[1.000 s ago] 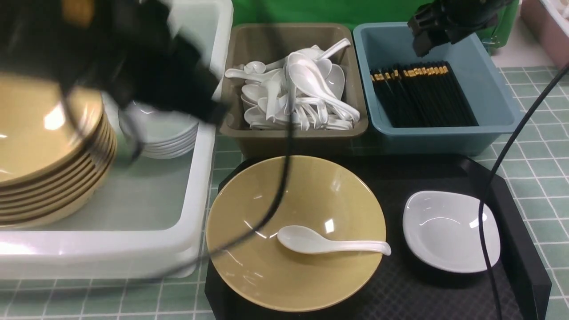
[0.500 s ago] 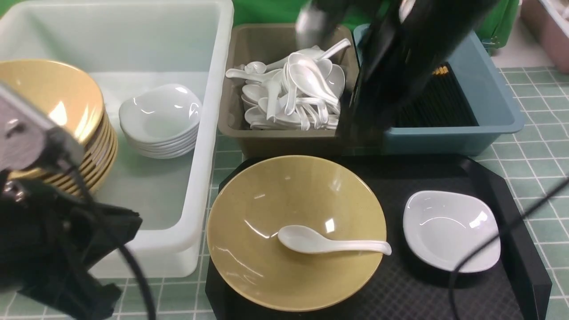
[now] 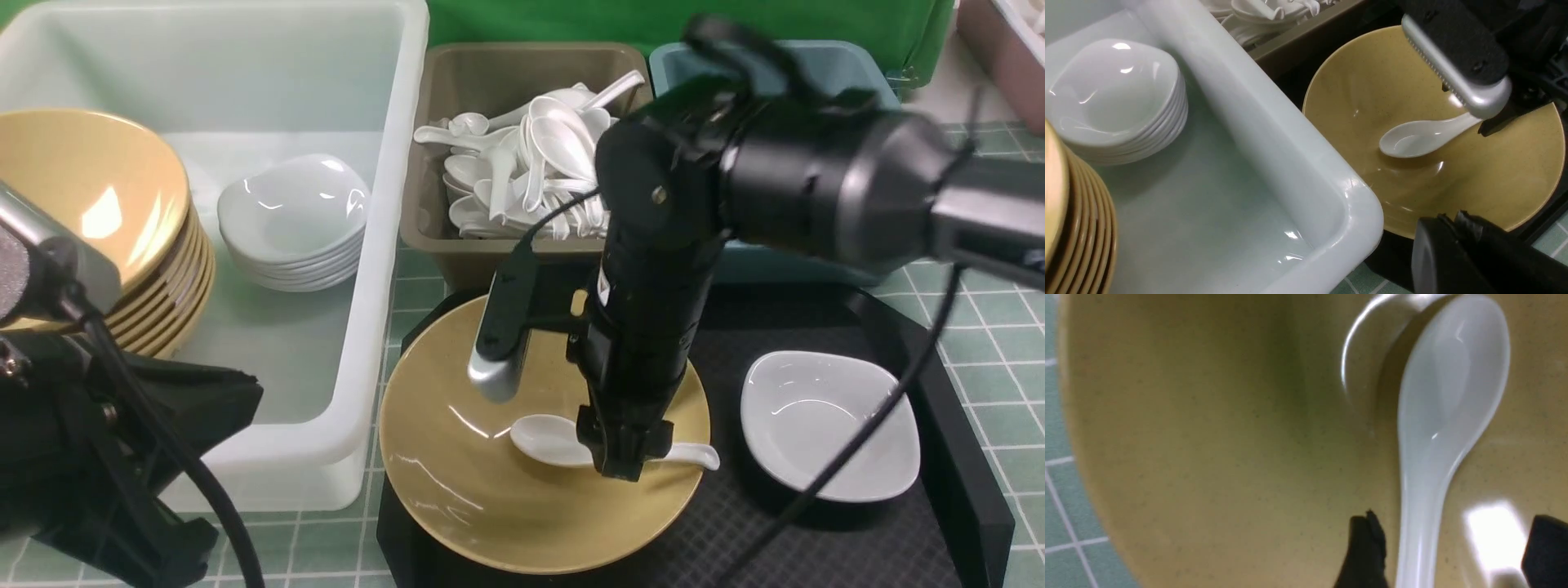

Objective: On blue table put chopsticks spoon bowls plates into blue grey white boxes.
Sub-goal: 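Reach down and grasp the white spoon resting in the bowl with the right gripper, then place the white spoon into the bin of spoons with the right gripper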

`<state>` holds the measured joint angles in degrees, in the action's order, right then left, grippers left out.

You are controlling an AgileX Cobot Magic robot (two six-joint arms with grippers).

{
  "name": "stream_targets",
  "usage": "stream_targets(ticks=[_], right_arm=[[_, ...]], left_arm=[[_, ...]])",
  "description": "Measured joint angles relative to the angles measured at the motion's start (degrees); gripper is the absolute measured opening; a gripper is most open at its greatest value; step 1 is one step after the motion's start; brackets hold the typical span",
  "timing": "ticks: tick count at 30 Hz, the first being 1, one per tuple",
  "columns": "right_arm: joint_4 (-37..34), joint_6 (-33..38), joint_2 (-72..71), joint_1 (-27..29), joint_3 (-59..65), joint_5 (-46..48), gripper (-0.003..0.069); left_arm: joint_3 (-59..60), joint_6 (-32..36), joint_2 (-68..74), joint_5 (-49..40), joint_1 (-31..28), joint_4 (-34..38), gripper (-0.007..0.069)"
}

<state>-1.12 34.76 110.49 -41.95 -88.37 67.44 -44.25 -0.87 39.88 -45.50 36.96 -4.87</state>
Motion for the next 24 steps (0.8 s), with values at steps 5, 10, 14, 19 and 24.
stream_targets(ticks=[5,10,14,19,24], right_arm=[[0.37,0.05,3.18,0.0,0.0,-0.07,0.0496],[0.72,0.12,4.46,0.0,0.0,0.43,0.0321],[0.78,0.44,4.46,0.0,-0.82,1.79,0.0183],[4.36,-0.72,3.6,0.06,-7.96,2.35,0.0186],[8.7,-3.02,2.61,1.07,-17.01,2.73,0.0186]], left_arm=[[0.0,0.0,0.0,1.15,0.0,0.0,0.0002],[0.0,0.0,0.41,5.92,0.0,0.0,0.0002],[0.0,-0.05,3.5,10.18,0.0,-0.07,0.0002],[-3.28,-3.24,11.82,11.22,-0.81,-3.67,0.0002],[-9.17,-7.16,15.31,8.6,-6.36,-7.6,0.0002]])
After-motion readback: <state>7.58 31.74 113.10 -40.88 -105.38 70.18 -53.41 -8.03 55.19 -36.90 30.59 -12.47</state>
